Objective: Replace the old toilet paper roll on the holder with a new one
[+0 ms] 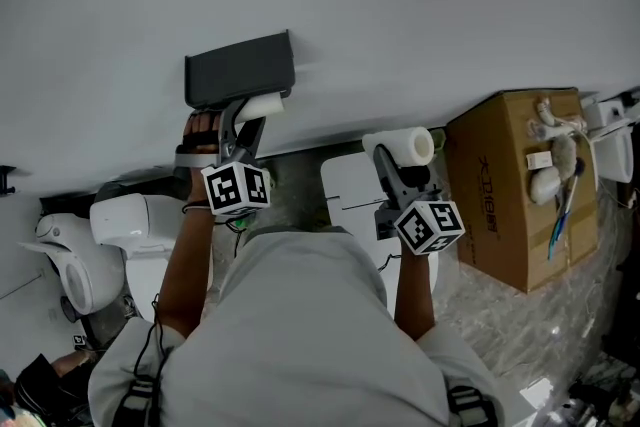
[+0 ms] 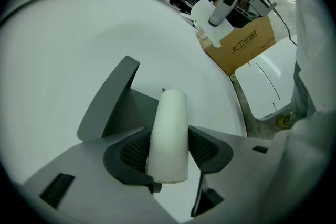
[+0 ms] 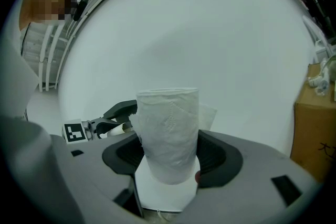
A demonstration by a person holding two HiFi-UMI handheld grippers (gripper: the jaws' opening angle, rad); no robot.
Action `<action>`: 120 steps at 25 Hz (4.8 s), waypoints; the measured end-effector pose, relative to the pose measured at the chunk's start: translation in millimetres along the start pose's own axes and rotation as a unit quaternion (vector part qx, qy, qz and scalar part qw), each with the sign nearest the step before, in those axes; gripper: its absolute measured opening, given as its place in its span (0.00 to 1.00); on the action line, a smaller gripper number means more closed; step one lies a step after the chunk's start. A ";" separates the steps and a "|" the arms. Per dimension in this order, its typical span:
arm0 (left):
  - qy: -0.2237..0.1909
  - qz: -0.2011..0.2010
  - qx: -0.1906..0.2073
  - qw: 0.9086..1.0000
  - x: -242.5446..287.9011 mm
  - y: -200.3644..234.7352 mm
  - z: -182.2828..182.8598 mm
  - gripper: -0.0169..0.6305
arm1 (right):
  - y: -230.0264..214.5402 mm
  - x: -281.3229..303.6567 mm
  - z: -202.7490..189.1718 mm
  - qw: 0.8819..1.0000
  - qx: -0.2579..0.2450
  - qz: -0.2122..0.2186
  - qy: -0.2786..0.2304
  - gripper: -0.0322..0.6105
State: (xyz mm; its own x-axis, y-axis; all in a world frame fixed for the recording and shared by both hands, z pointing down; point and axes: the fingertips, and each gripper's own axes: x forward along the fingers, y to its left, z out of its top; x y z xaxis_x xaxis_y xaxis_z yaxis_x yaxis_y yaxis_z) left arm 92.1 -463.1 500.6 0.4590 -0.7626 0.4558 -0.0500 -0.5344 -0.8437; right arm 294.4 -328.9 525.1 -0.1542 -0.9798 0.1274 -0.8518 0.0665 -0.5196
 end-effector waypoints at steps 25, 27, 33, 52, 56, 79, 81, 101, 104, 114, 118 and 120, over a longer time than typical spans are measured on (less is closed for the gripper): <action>-0.105 0.036 0.066 0.992 30.8 -13.5 94.3 0.39 | -42.9 -36.6 9.2 0.997 0.012 -0.074 -0.019 0.51; -0.124 0.035 0.066 0.989 30.6 -16.1 111.0 0.39 | -46.0 -42.7 10.7 0.996 0.014 -0.083 -0.024 0.51; -0.193 0.026 0.054 0.979 19.5 -21.2 166.4 0.39 | -51.2 -58.1 16.2 0.994 0.024 -0.104 -0.040 0.51; -0.207 0.024 -0.241 0.948 -53.8 10.8 92.8 0.39 | -17.3 -48.7 26.1 0.983 0.148 -0.050 -0.099 0.51; -0.197 0.055 -0.276 0.939 -78.9 29.3 57.9 0.39 | -10.5 -43.6 26.9 0.971 0.205 -0.066 -0.107 0.51; -0.084 0.155 -0.368 0.913 -158.3 57.8 -114.2 0.39 | 59.9 58.6 32.3 0.905 0.398 0.060 -0.141 0.51; -0.073 0.161 -0.373 0.911 -162.6 57.9 -127.1 0.39 | 66.7 73.7 31.8 0.899 0.410 0.071 -0.138 0.51; 0.000 0.218 -0.436 0.873 -220.3 42.0 -225.9 0.39 | 140.4 142.8 -6.7 0.863 0.485 0.113 -0.088 0.51; 0.002 0.218 -0.436 0.873 -225.4 38.5 -228.3 0.39 | 150.1 145.1 -13.5 0.862 0.487 0.115 -0.079 0.51; 0.040 0.240 -0.455 0.857 -257.8 19.1 -255.2 0.39 | 190.9 161.8 -47.8 0.861 0.489 0.133 -0.025 0.50; 0.054 0.252 -0.461 0.849 -274.5 11.6 -267.4 0.39 | 212.1 170.2 -62.1 0.858 0.493 0.146 -0.005 0.49; 0.062 0.260 -0.463 0.845 -283.9 9.0 -272.9 0.39 | 222.2 173.9 -68.4 0.857 0.493 0.151 0.006 0.49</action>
State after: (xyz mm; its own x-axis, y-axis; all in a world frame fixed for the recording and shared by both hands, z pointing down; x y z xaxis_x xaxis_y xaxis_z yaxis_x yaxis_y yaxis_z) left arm -280.7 -350.9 440.9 0.0677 -0.9837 0.1664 -0.9158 -0.1275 -0.3809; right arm 44.1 -471.6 489.6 -0.3036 -0.9435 -0.1331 0.0640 0.1191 -0.9908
